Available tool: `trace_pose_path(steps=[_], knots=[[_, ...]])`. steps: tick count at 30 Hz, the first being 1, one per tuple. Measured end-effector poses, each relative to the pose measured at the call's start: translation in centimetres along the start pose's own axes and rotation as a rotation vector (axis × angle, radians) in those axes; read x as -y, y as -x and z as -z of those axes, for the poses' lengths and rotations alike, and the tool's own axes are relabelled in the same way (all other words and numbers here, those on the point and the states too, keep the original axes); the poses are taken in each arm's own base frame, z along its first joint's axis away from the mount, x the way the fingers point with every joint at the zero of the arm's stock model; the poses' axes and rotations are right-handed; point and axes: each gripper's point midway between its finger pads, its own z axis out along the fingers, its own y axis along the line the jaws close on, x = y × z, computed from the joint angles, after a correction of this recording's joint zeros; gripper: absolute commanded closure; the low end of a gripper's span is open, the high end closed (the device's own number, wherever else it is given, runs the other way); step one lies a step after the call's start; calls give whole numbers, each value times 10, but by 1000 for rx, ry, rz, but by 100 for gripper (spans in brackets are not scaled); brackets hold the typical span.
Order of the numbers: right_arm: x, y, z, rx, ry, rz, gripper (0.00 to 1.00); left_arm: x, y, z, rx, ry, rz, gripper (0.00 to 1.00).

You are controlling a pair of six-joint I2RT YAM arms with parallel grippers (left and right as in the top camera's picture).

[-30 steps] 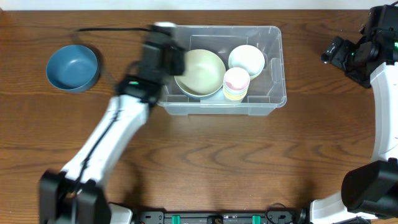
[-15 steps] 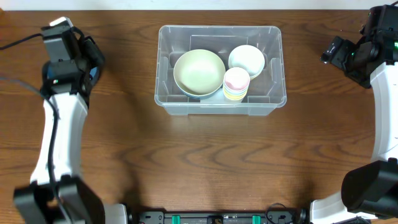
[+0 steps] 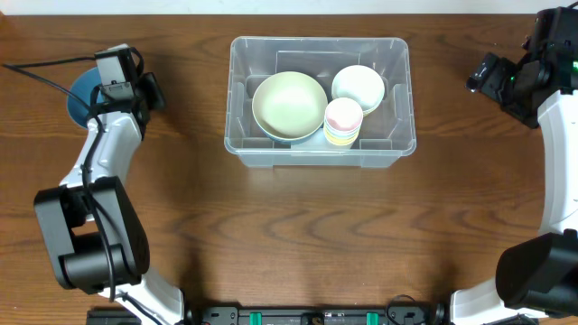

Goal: Pack container
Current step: 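Move the left gripper back to the dark-blue bowl and grasp its rim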

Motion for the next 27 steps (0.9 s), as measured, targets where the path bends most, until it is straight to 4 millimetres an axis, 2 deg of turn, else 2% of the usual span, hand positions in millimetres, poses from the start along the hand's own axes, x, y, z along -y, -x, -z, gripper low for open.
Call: trace_pose_path(steps=[4,7,11,15,16,17,18,23,27], knots=[[0,0,0,0,0,0,1,-11,-4,-11,-4,45,-1,41],[0,0,0,0,1,0,1,-23,-15,-24,-36,76,5,42],[0,0,0,0,0,0,1,-32,-35,-41,-90,102,5,58],[0,0,0,0,0,0,1,-33,-42,-46,-108,110,-7,75],[0,0,0,0,1,0,1,-33,-43,-46,-108,111,-7,81],[0,0,0,0,0,0,1,-33,-43,-46,-108,114,-7,92],[0,0,0,0,0,0,1,-33,-43,-46,-108,115,-12,94],[0,0,0,0,1,0,1,-33,-45,-44,-119,122,-26,94],[0,0,0,0,1,0,1,-25,-48,-40,-135,114,-42,94]])
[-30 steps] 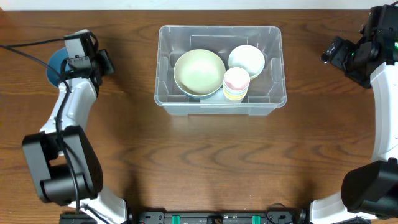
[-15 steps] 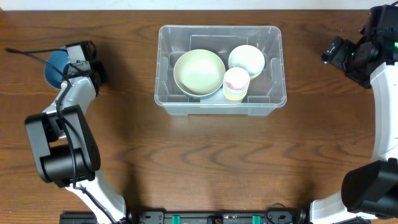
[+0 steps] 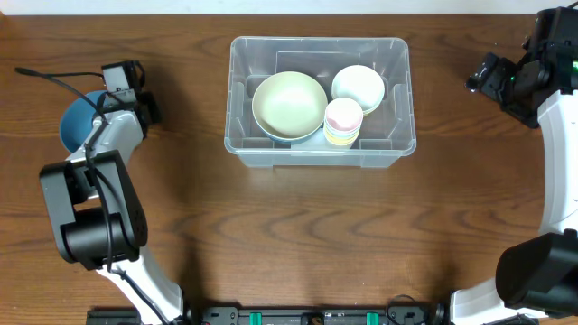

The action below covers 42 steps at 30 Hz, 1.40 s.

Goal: Pack container
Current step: 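Move the left gripper back to the dark-blue bowl and grasp its rim, then carry the dark-blue bowl into the bin onto the cream bowl, release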

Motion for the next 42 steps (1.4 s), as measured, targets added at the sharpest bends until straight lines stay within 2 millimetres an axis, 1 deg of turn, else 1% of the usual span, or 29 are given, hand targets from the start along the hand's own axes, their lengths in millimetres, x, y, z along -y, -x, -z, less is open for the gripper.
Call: trace_pose_path(steps=[4,6,7,9,10,12,13,15,16,17,18,19,20,21,23,25,28,32,37,42], knots=[[0,0,0,0,0,0,1,14,1,12,2,-26,-17,94],[0,0,0,0,0,0,1,21,8,25,21,-42,-11,94],[0,0,0,0,0,0,1,24,14,36,42,-53,-2,94],[0,0,0,0,0,0,1,27,30,63,95,-75,23,94],[0,0,0,0,0,0,1,28,41,80,133,-88,41,94],[0,0,0,0,0,0,1,27,63,118,222,-116,78,94],[0,0,0,0,0,0,1,28,74,141,272,-137,96,94],[0,0,0,0,0,0,1,32,88,178,347,-190,111,94],[0,0,0,0,0,0,1,37,94,198,383,-230,113,94],[0,0,0,0,-1,0,1,45,97,218,416,-282,111,94],[0,0,0,0,0,0,1,52,99,230,434,-319,103,94],[0,0,0,0,0,0,1,65,99,249,457,-381,86,94],[0,0,0,0,0,0,1,76,97,262,468,-432,69,94],[0,0,0,0,0,0,1,91,93,277,474,-494,42,94],[0,0,0,0,0,0,1,120,81,297,464,-596,-13,94],[0,0,0,0,0,0,1,146,65,309,435,-669,-70,94],[0,0,0,0,0,0,1,183,38,318,379,-754,-166,94],[0,0,0,0,0,0,1,217,9,321,324,-814,-264,94],[0,0,0,0,0,0,1,241,-13,307,262,-826,-329,94],[0,0,0,0,-1,0,1,261,-27,291,226,-833,-361,94]])
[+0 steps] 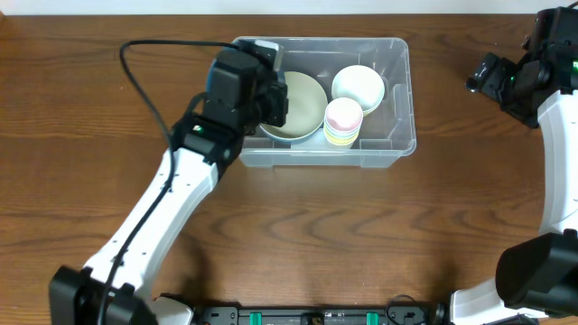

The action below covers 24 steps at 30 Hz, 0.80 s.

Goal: Pack container
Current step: 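Carry the dark-blue bowl into the bin onto the cream bowl, release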

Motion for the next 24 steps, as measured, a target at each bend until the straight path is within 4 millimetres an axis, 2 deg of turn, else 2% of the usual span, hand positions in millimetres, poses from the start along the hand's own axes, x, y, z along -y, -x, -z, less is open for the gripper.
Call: trace_pose_path(steps=[5,9,13,18,20,23,24], knots=[[0,0,0,0,0,0,1,15,-3,-13,3,-31,-24,94],[0,0,0,0,0,0,1,34,0,-14,22,-66,-49,94],[0,0,0,0,0,0,1,50,-6,-14,10,-93,-90,94],[0,0,0,0,0,0,1,60,-16,-16,-17,-89,-125,93],[0,0,0,0,1,0,1,58,-19,-20,-24,-79,-139,74],[0,0,0,0,1,0,1,54,-24,-26,-39,-62,-142,64],[0,0,0,0,1,0,1,52,-25,-28,-43,-51,-142,63]])
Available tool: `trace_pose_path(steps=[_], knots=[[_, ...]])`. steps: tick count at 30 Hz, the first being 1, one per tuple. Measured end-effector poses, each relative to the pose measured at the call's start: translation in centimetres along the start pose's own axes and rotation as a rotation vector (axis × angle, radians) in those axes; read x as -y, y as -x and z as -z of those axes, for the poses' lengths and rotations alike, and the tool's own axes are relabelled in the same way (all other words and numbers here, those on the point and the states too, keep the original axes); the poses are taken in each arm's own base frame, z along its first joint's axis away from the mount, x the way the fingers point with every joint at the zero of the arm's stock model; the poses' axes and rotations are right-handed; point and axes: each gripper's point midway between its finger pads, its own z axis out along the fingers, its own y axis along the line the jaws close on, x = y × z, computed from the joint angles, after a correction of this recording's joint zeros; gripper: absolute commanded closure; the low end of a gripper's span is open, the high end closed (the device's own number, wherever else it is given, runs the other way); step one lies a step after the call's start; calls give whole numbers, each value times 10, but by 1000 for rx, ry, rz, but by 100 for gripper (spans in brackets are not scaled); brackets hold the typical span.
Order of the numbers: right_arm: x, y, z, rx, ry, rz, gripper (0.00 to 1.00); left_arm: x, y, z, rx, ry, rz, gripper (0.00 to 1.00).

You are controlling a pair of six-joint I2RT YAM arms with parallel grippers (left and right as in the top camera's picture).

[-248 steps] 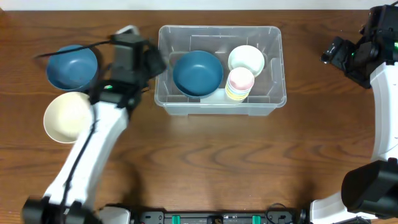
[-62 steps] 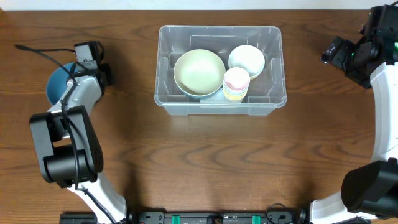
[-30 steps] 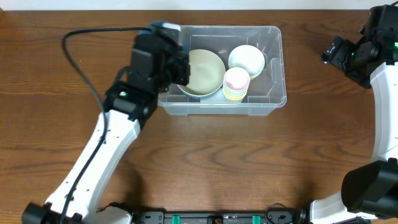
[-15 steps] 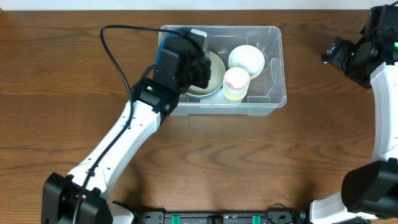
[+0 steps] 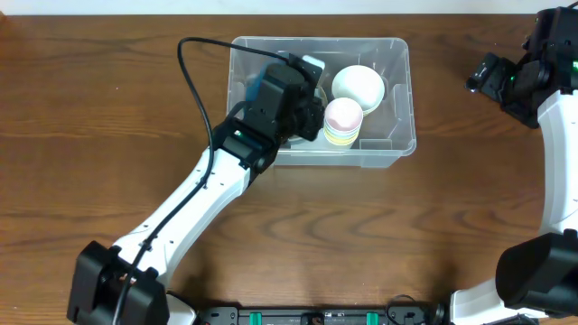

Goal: Pack container

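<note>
A clear plastic container (image 5: pixel 361 158) stands at the back middle of the table. Inside it are a white bowl (image 5: pixel 358 88) at the right and a stack of pastel cups (image 5: pixel 343 121) in front of it. My left gripper (image 5: pixel 302 106) reaches into the container's left half, over the pale green bowl, which the wrist almost wholly hides. A sliver of the blue bowl (image 5: pixel 256 88) shows at the wrist's left side, and the fingers themselves are covered. My right gripper (image 5: pixel 481 78) hangs at the far right, away from the container, its jaws unclear.
A black cable (image 5: pixel 194 68) loops from the left arm over the table to the left of the container. The right arm stands along the right edge. The arms' bases sit at the front edge.
My left gripper has moved further right and deeper into the container, from its left rim to over the pale green bowl. Blue now shows beside the wrist. The right arm has not moved.
My left gripper was at the blue bowl on the far left of the table. Then bowl and gripper lay a little lower there. Then the arm was stretched to the container's left rim, the bowl gone from the table. Now it is inside the container.
</note>
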Motion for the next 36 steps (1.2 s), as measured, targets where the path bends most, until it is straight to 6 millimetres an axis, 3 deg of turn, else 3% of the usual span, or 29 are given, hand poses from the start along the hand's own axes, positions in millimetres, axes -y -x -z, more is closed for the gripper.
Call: trace_pose_path(steps=[9,13,17,21,25,31,36], knots=[[0,0,0,0,0,0,1,-12,3,-3,17,61,2,63],[0,0,0,0,0,0,1,-32,6,-1,27,110,24,61],[0,0,0,0,0,0,1,-71,9,16,30,187,88,39],[0,0,0,0,0,0,1,-115,27,71,104,286,171,20],[0,0,0,0,0,0,1,-149,49,148,239,387,228,1],[0,0,0,0,0,0,1,-172,50,245,378,519,290,2],[0,0,0,0,0,0,1,-161,38,282,405,545,299,2]])
